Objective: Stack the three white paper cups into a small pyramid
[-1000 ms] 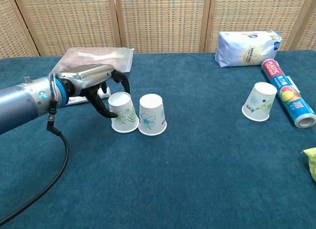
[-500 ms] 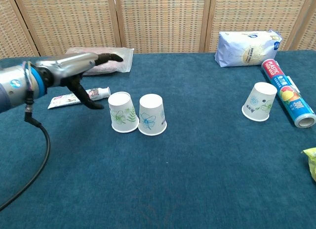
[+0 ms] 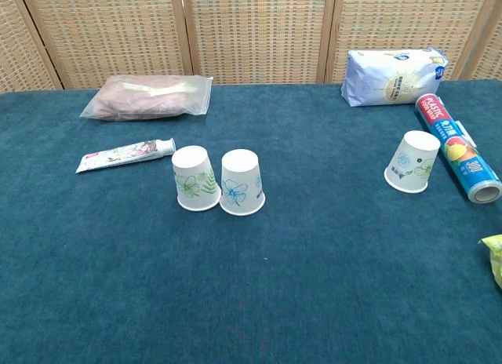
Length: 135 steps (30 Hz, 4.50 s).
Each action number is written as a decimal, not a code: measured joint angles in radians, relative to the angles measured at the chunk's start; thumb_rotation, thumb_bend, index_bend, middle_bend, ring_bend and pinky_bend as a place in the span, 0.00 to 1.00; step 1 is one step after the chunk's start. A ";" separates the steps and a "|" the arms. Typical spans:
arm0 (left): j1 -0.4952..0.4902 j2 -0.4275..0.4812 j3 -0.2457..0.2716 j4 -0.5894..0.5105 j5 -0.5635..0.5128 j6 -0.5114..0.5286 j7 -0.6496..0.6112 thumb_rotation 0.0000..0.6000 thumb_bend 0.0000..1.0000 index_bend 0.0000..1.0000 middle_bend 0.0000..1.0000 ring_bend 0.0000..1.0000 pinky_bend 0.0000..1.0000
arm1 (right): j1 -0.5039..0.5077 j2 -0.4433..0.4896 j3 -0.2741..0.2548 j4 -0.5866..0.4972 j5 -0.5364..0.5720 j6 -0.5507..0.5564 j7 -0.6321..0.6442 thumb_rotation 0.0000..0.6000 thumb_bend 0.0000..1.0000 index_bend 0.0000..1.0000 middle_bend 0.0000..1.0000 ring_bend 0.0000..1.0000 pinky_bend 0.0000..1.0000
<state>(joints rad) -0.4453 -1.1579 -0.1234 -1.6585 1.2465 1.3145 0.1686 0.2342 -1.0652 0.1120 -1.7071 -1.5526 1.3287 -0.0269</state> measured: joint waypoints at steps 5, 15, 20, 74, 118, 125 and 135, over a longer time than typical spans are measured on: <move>0.095 0.040 0.032 -0.002 0.043 0.108 -0.070 1.00 0.21 0.00 0.00 0.00 0.00 | 0.123 -0.011 0.041 0.029 -0.002 -0.142 0.080 1.00 0.00 0.14 0.27 0.15 0.16; 0.196 0.075 0.061 -0.006 0.088 0.184 -0.187 1.00 0.21 0.00 0.00 0.00 0.00 | 0.321 -0.171 0.099 0.219 0.134 -0.405 0.078 1.00 0.13 0.19 0.31 0.21 0.24; 0.208 0.089 0.052 0.003 0.092 0.181 -0.205 1.00 0.21 0.00 0.00 0.00 0.00 | 0.397 -0.262 0.114 0.328 0.219 -0.494 0.036 1.00 0.17 0.19 0.30 0.21 0.24; 0.231 0.083 0.015 -0.004 0.130 0.114 -0.154 1.00 0.21 0.00 0.00 0.00 0.00 | 0.760 -0.202 0.241 -0.100 0.549 -0.459 -0.576 1.00 0.44 0.46 0.51 0.44 0.57; 0.228 0.086 -0.003 0.014 0.107 0.066 -0.172 1.00 0.21 0.00 0.00 0.00 0.00 | 1.061 -0.577 0.161 0.100 0.972 -0.288 -0.867 1.00 0.44 0.45 0.51 0.44 0.57; 0.230 0.092 -0.006 0.013 0.105 0.065 -0.182 1.00 0.21 0.00 0.00 0.00 0.00 | 1.069 -0.596 0.163 0.119 0.987 -0.278 -0.869 1.00 0.44 0.46 0.50 0.44 0.57; 0.230 0.095 -0.008 0.016 0.102 0.059 -0.189 1.00 0.21 0.00 0.00 0.00 0.00 | 1.073 -0.593 0.158 0.107 0.982 -0.275 -0.875 1.00 0.18 0.16 0.16 0.17 0.28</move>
<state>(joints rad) -0.2155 -1.0627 -0.1314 -1.6427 1.3482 1.3739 -0.0203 1.3075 -1.6585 0.2697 -1.6001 -0.5703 1.0532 -0.9020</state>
